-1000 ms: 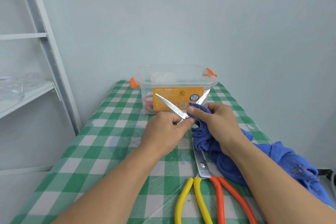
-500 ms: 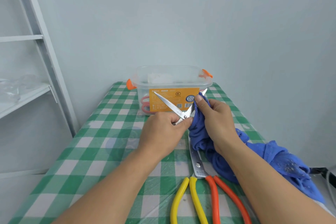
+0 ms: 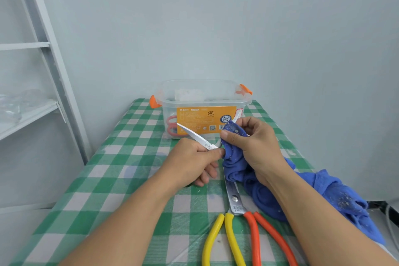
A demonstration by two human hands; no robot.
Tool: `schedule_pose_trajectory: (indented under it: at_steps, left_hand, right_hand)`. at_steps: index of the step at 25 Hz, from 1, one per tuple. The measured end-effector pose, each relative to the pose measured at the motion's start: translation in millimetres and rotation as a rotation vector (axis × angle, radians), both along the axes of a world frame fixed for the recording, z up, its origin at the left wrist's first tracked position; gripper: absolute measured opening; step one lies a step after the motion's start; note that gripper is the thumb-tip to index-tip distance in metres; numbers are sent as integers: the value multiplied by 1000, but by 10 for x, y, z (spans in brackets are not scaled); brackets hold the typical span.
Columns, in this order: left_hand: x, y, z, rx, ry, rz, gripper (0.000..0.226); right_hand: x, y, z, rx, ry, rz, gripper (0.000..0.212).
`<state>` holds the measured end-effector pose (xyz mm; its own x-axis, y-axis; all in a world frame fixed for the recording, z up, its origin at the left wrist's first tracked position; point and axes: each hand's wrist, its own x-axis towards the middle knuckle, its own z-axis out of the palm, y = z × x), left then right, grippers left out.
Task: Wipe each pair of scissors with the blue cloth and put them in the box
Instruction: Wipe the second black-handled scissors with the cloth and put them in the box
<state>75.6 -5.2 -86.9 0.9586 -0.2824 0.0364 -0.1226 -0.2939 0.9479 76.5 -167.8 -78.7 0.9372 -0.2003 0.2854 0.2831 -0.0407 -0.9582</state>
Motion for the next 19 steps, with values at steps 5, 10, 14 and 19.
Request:
schedule_pose_trajectory:
  at_steps: [5,10,14,19]
  left_hand:
    - [-14,-50,15,37,-88,57,40]
    - [19,-43,18,286,-371,140,46]
    - [4,-54,20,342,-415,137,47]
    - [-16,-75,2,295,-336,142,43]
  right_hand:
    - [15,20,-5,64,-10,71,16]
    - [2,-11,-9,190,41,12,23]
    - [1,-56,35,262,71,-90,28]
    - [-21,-65,50,259,-3,-155,27]
